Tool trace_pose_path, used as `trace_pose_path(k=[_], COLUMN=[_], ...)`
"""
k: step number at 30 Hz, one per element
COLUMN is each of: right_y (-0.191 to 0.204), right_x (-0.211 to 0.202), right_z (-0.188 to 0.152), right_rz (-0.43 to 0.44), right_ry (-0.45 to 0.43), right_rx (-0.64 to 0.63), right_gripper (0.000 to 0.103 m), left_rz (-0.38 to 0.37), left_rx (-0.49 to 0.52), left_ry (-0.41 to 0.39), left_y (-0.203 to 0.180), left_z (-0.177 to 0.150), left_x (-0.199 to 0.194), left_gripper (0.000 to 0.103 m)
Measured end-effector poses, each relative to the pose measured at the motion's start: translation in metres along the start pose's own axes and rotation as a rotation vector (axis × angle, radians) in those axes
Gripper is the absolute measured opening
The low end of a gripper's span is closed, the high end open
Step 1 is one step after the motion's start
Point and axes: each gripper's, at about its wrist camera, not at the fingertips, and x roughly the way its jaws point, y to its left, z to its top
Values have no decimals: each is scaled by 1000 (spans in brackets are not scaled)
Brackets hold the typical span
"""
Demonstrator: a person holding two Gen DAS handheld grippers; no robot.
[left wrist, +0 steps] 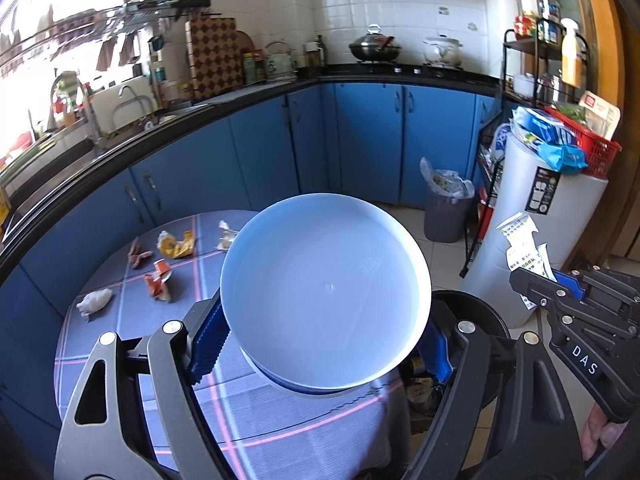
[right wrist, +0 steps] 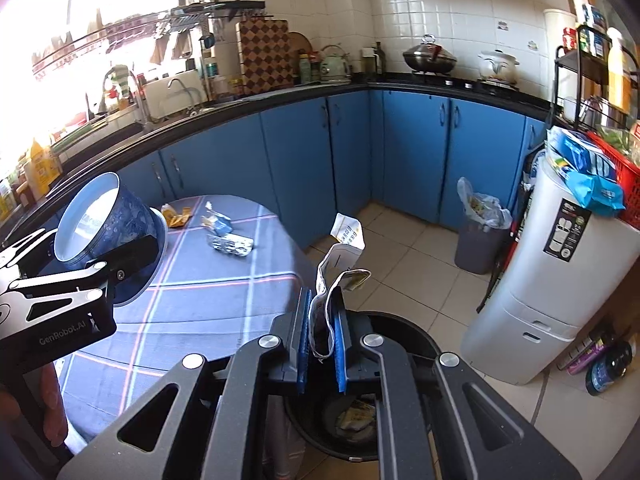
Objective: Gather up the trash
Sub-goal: 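Carry the blue cup and white cup over the black bin with both tools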
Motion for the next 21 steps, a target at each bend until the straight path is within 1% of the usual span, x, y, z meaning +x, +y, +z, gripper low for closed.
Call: trace_pose_path(k=[8,13,21], right_y=[-18,-26,-32], right_x=[11,21,31], right_z=[-7,-8,-8], right_rz=[-1,0,1], right_ry=[22,36,48], right_rx=[26,37,52], right_gripper=[10,10,10], left_rz=[-17,-28,-37], left_rx=[30,41,46], left_ry=[16,40,62], left_y=[-23,-34,-39], left_z=[6,7,7], left_x=[17,30,44], left_gripper=[78,78,78])
